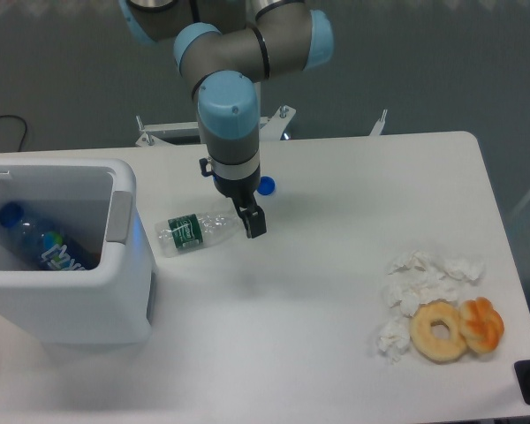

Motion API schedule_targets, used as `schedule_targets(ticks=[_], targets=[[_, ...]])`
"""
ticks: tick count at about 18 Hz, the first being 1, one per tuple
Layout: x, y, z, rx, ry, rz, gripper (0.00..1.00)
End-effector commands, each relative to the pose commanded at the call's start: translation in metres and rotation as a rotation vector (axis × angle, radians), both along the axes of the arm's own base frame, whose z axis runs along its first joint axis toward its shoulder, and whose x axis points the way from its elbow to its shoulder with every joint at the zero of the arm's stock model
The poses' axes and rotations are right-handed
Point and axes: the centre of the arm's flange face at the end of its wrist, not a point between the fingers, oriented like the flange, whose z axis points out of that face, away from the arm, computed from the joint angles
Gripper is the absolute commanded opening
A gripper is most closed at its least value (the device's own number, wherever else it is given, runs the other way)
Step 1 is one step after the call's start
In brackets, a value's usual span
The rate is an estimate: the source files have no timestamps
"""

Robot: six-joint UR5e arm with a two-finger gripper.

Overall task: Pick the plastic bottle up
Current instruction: 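Lower the gripper over the neck of the green-labelled bottle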

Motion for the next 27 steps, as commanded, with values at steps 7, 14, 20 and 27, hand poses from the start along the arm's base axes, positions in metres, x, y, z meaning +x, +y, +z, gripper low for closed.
schedule_targets(ticks=[7,14,20,27], targets=[[0.003,-0.001,-0.033,-0.066,-0.032,-0.009,1.00],[0.011,-0.010,-0.056,-0.120,-0.048,-0.007,1.00],[0.011,-0.006,-0.061,-0.113,-0.057,0.016,1.00],[0.002,0.010,-0.063,-0.102,-0.048,0.050,0.92]])
